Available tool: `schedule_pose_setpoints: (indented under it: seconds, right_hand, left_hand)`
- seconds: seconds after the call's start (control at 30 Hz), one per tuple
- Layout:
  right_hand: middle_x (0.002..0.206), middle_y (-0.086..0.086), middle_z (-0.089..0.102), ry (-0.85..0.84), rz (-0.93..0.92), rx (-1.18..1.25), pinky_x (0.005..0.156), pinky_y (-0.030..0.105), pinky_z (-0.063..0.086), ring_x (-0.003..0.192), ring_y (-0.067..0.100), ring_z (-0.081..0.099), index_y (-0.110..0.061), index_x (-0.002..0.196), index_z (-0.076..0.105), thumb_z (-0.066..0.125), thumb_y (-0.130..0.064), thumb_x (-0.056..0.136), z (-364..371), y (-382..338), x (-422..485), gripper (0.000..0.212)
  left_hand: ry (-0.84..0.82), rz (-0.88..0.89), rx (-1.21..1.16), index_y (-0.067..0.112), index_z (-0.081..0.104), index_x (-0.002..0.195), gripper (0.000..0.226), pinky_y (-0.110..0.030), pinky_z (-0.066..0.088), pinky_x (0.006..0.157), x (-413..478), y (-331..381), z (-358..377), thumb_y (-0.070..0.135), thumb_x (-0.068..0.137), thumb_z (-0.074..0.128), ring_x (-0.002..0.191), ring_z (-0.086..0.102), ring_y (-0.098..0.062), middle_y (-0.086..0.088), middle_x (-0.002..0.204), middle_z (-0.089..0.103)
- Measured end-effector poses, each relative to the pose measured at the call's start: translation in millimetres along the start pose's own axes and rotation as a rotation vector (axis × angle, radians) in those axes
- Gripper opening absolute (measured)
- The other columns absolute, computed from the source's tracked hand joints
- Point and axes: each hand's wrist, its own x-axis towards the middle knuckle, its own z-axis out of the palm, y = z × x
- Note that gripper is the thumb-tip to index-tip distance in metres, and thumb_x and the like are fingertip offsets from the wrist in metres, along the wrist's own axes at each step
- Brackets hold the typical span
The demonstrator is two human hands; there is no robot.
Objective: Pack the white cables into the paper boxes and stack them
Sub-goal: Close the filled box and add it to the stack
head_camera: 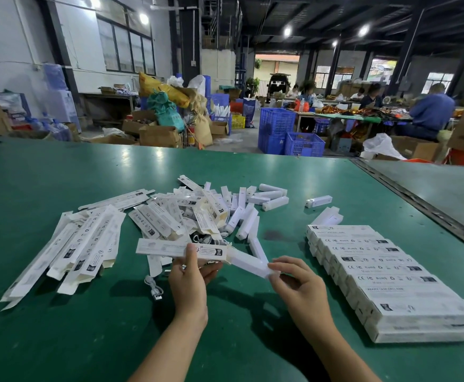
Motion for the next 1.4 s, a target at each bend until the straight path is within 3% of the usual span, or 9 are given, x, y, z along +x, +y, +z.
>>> schedule_pose_setpoints:
  seconds: [0.2, 0.33, 0.43, 0.57, 0.7, 0.9, 1.2, 1.3, 1.4]
  right_hand:
    - [0.098, -0.017, 0.072, -0.022, -0.061, -0.020, 0.089, 0.016, 0.051, 0.093, 0.008, 0.070, -0.035, 0.088, 0.073, 0.076, 0.011, 0.072, -0.6, 7.0, 2.3, 0.049]
    - [0.100, -0.021, 0.070, -0.012, -0.149, -0.123, 0.090, 0.014, 0.050, 0.095, 0.005, 0.069, -0.043, 0.089, 0.070, 0.075, 0.012, 0.068, -1.4, 7.8, 3.3, 0.060]
    - [0.100, -0.026, 0.069, 0.016, -0.194, -0.217, 0.086, 0.011, 0.047, 0.094, 0.000, 0.066, -0.050, 0.089, 0.067, 0.081, 0.007, 0.065, -2.0, 4.9, 3.7, 0.064]
    - [0.095, -0.025, 0.070, 0.038, -0.115, -0.183, 0.075, 0.010, 0.048, 0.086, 0.001, 0.066, -0.051, 0.086, 0.071, 0.084, 0.001, 0.067, -4.3, 3.6, 3.5, 0.057]
    - [0.089, -0.011, 0.075, -0.027, 0.048, 0.048, 0.073, 0.027, 0.059, 0.083, 0.011, 0.073, -0.030, 0.088, 0.077, 0.080, 0.008, 0.071, -7.3, 4.3, 4.3, 0.042]
    - [0.089, -0.001, 0.077, -0.067, 0.107, 0.181, 0.071, 0.017, 0.055, 0.086, 0.014, 0.073, -0.024, 0.085, 0.078, 0.077, 0.014, 0.072, -10.6, 5.8, 6.9, 0.040]
    - [0.087, -0.008, 0.072, 0.028, 0.007, -0.031, 0.076, 0.017, 0.055, 0.081, 0.006, 0.072, -0.026, 0.088, 0.070, 0.086, -0.001, 0.067, 7.9, 2.4, 1.0, 0.036]
    - [0.081, -0.012, 0.068, 0.122, -0.002, -0.070, 0.074, 0.008, 0.049, 0.080, -0.001, 0.068, -0.031, 0.088, 0.066, 0.088, -0.005, 0.067, 12.0, -1.3, 0.1, 0.040]
    - [0.085, -0.024, 0.070, 0.029, -0.057, -0.165, 0.075, 0.010, 0.047, 0.082, -0.002, 0.066, -0.040, 0.097, 0.064, 0.086, -0.012, 0.071, 13.2, -6.7, -3.6, 0.045]
  left_hand:
    - [0.041, 0.001, -0.022, 0.002, 0.058, 0.101, 0.037, -0.025, 0.057, 0.052, 2.1, 0.2, -0.5, 0.039, 0.099, 0.056, 0.065, 0.074, -0.024, -0.007, 0.075, 0.074]
    - [0.033, -0.003, -0.007, 0.005, 0.057, 0.101, 0.033, -0.026, 0.059, 0.054, 1.7, -1.0, 0.4, 0.038, 0.100, 0.055, 0.064, 0.074, -0.024, -0.014, 0.085, 0.076]
    - [0.022, -0.011, 0.004, 0.006, 0.059, 0.097, 0.032, -0.026, 0.058, 0.055, 2.4, -1.2, 0.0, 0.038, 0.100, 0.055, 0.061, 0.073, -0.021, -0.008, 0.079, 0.076]
    - [0.009, -0.015, 0.009, 0.005, 0.062, 0.095, 0.032, -0.025, 0.057, 0.052, 3.2, -1.6, -0.9, 0.036, 0.100, 0.056, 0.060, 0.073, -0.021, -0.006, 0.077, 0.077]
    - [0.012, -0.016, 0.015, 0.009, 0.058, 0.084, 0.031, -0.024, 0.056, 0.050, 3.2, -1.5, -1.0, 0.035, 0.100, 0.057, 0.059, 0.073, -0.021, -0.008, 0.075, 0.076]
    - [-0.035, -0.013, 0.050, 0.009, 0.066, 0.088, 0.021, -0.022, 0.055, 0.052, 2.3, -2.4, -1.5, 0.028, 0.096, 0.065, 0.061, 0.071, -0.015, -0.001, 0.070, 0.075]
    - [-0.192, -0.061, 0.056, 0.006, 0.066, 0.094, 0.014, -0.023, 0.056, 0.055, -10.4, -4.9, 8.0, 0.018, 0.091, 0.071, 0.064, 0.073, -0.018, -0.008, 0.074, 0.076]
    - [-0.198, -0.084, 0.027, 0.005, 0.066, 0.094, 0.013, -0.024, 0.057, 0.056, -12.3, -6.9, 10.5, 0.017, 0.091, 0.070, 0.066, 0.073, -0.020, -0.012, 0.078, 0.076]
    - [-0.233, -0.093, 0.017, 0.004, 0.067, 0.098, 0.013, -0.025, 0.057, 0.058, -12.7, -9.0, 10.8, 0.015, 0.092, 0.068, 0.071, 0.075, -0.024, -0.015, 0.083, 0.077]
